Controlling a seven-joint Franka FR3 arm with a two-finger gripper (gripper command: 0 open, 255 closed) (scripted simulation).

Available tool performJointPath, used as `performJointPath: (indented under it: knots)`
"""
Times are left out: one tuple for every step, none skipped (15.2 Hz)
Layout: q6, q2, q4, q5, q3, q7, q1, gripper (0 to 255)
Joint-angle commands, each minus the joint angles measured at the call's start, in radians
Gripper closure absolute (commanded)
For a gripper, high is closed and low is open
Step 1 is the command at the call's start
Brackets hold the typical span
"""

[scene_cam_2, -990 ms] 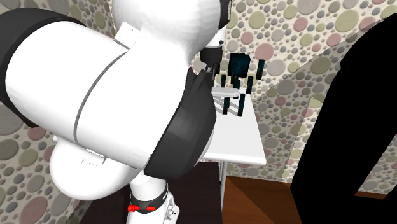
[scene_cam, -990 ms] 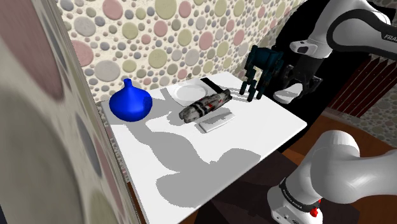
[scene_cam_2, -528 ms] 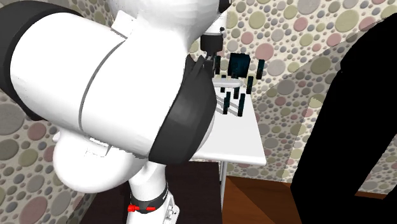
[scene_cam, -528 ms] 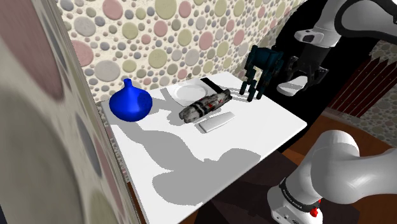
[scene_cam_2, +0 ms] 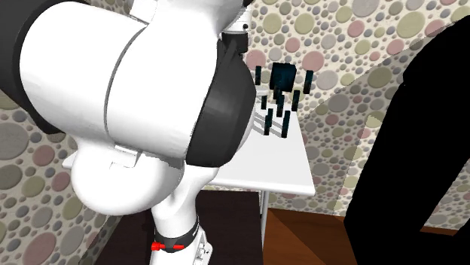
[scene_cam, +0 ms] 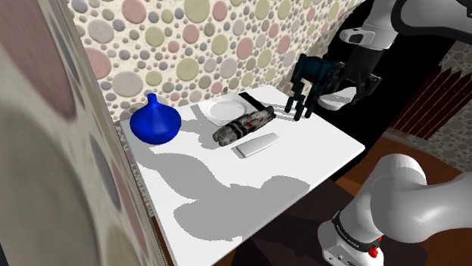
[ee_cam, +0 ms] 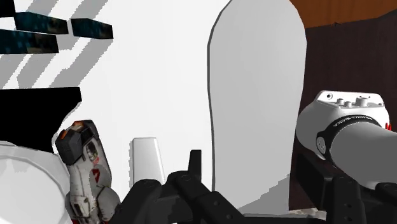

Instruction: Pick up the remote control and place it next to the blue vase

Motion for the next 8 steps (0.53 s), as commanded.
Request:
performJointPath:
  knots:
    - [0.013, 0.025, 0.002, 0.039, 0.04, 0.05, 0.021, 255]
    - [0.022, 0.037, 0.001, 0.056, 0.057, 0.071, 0.03, 255]
    - [0.031, 0.051, 0.002, 0.072, 0.074, 0.093, 0.04, 255]
    - [0.04, 0.066, 0.003, 0.088, 0.09, 0.114, 0.05, 255]
    - [0.05, 0.081, 0.006, 0.104, 0.106, 0.135, 0.061, 255]
    - [0.059, 0.098, 0.01, 0.12, 0.122, 0.156, 0.071, 255]
    - [0.069, 0.115, 0.016, 0.135, 0.137, 0.176, 0.081, 255]
    - [0.079, 0.134, 0.022, 0.15, 0.152, 0.195, 0.091, 255]
